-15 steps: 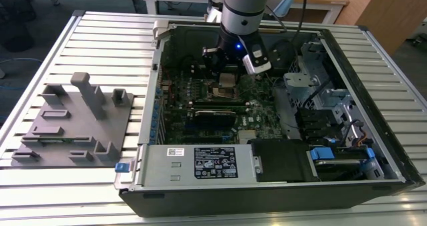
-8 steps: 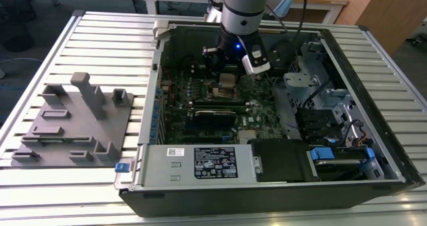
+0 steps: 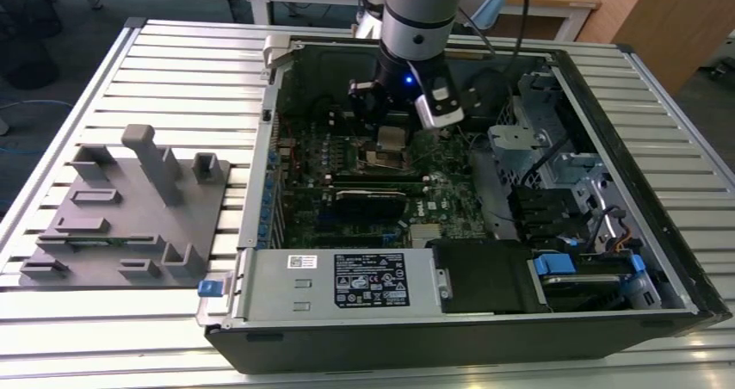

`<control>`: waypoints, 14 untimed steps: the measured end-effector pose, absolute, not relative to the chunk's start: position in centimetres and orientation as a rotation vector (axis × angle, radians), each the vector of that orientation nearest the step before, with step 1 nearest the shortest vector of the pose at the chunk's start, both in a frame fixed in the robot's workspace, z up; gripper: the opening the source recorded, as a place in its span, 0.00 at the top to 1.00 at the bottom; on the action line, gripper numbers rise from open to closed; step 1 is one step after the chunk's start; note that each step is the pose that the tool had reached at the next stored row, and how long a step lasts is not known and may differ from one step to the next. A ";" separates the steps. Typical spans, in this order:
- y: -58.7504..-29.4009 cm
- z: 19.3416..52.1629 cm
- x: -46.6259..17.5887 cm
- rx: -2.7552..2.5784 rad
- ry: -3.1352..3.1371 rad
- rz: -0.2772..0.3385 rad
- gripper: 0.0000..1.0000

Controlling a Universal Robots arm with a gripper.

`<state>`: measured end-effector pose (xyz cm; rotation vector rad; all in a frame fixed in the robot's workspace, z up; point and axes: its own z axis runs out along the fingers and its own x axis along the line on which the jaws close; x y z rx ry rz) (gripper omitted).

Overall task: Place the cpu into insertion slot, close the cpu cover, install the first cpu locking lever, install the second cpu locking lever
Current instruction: 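Place the cpu into insertion slot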

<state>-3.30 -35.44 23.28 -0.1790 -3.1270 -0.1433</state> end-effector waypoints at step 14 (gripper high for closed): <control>-35.4 23.2 -3.3 -0.306 -3.121 -0.144 0.46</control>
